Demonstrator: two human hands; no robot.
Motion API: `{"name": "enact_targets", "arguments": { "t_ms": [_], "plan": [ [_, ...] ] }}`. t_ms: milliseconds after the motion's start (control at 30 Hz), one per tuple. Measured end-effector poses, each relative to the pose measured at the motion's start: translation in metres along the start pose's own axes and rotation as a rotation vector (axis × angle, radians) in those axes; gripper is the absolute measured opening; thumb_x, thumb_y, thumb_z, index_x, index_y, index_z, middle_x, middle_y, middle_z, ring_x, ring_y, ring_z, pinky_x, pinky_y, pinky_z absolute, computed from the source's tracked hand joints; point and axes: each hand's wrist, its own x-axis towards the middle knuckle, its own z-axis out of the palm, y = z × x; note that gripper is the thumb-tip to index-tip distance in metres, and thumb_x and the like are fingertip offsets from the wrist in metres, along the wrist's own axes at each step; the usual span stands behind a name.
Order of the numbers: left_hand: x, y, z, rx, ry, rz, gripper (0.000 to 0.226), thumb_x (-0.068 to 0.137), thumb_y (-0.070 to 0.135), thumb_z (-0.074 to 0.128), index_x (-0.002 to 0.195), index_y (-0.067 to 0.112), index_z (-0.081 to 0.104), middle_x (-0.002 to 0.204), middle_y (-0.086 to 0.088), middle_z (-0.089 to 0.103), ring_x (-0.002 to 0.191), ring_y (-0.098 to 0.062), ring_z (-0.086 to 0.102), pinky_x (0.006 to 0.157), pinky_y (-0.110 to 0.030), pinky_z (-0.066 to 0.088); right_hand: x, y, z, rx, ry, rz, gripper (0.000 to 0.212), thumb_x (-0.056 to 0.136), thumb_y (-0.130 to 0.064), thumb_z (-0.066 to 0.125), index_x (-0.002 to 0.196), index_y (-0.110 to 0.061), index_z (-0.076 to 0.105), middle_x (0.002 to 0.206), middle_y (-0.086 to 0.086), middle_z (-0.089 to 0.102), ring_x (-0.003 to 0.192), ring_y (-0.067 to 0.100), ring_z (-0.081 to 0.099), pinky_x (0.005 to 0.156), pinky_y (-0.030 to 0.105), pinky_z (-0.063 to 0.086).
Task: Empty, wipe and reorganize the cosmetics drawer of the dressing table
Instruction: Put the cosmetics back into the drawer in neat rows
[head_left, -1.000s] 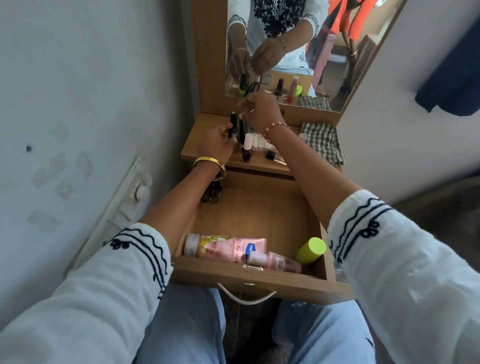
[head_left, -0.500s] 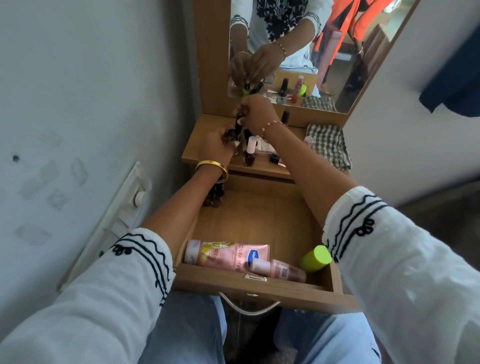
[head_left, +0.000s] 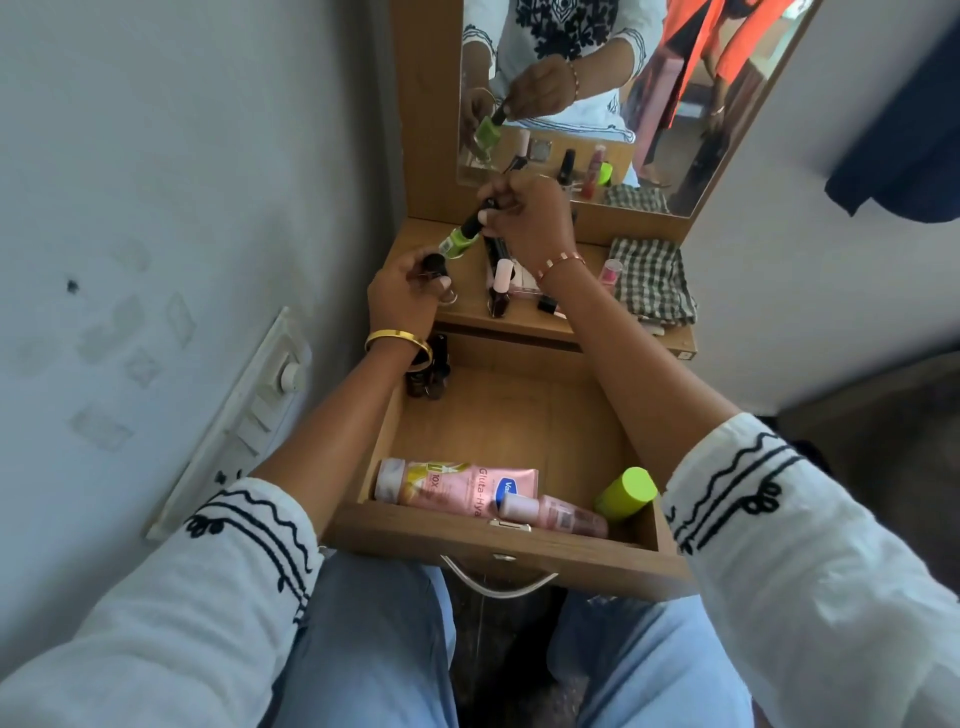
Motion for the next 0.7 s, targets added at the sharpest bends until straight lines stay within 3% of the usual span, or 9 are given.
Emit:
{"name": "enact_targets", "arguments": {
  "t_ms": [100,200,300,400,533,700],
  "plan": [
    [-0.009,0.0,-0.007,-0.032,0.013,0.0,0.037,0.079,-0.003,0.062,0.114,0.007,0.062,0.098,0.001,0.061,0.084,-0.007,0.057,0.065,0.001,0.045,-0.017,-0.006,-0.004,0.031,0.009,-0.002,0.018,0.078,0.005,0.065,0.086,-0.011,0.064,0.084,-0.003,0.063,0.092,0.024,0.067,0.084,0.04,0.056],
    [-0.019,-0.003,-0.015,-0.018,0.034,0.01,0.036,0.08,-0.003,0.062,0.114,0.005,0.062,0.096,0.001,0.06,0.085,-0.007,0.056,0.064,0.005,0.042,-0.036,-0.012,-0.007,0.038,0.009,-0.005,0.018,0.078,0.004,0.066,0.092,-0.007,0.067,0.078,-0.005,0.061,0.088,0.023,0.067,0.083,0.037,0.057],
    [-0.031,-0.01,-0.022,0.004,0.027,0.033,0.034,0.079,-0.001,0.062,0.112,0.006,0.063,0.099,-0.003,0.063,0.086,-0.009,0.056,0.066,0.005,0.041,-0.058,-0.016,-0.011,-0.014,0.007,-0.03,0.016,0.079,0.002,0.066,0.091,-0.008,0.067,0.08,-0.002,0.061,0.079,0.013,0.061,0.077,0.025,0.055],
    [-0.046,-0.02,-0.026,-0.003,-0.005,0.015,0.033,0.078,-0.001,0.063,0.111,0.006,0.063,0.096,0.0,0.061,0.088,-0.01,0.057,0.077,-0.011,0.048,-0.083,-0.011,-0.012,-0.151,-0.008,-0.05,0.017,0.081,-0.005,0.067,0.097,-0.009,0.068,0.081,-0.005,0.06,0.072,0.004,0.053,0.066,0.012,0.046],
    [-0.066,-0.037,-0.025,0.026,-0.068,-0.03,0.033,0.078,-0.001,0.064,0.11,0.007,0.063,0.101,-0.007,0.064,0.089,-0.016,0.059,0.083,-0.024,0.048,-0.109,0.008,-0.007,-0.204,-0.049,-0.028,0.017,0.08,-0.006,0.068,0.098,-0.006,0.068,0.082,-0.002,0.059,0.076,0.009,0.052,0.071,0.02,0.045],
    [-0.078,-0.053,-0.016,0.13,-0.11,0.02,0.035,0.074,-0.004,0.067,0.109,0.003,0.064,0.111,-0.013,0.062,0.088,-0.015,0.057,0.074,-0.007,0.042,-0.121,0.032,-0.003,-0.193,-0.066,0.026,0.017,0.08,-0.002,0.066,0.096,-0.006,0.068,0.082,-0.003,0.057,0.076,0.008,0.05,0.07,0.018,0.042]
  ]
}}
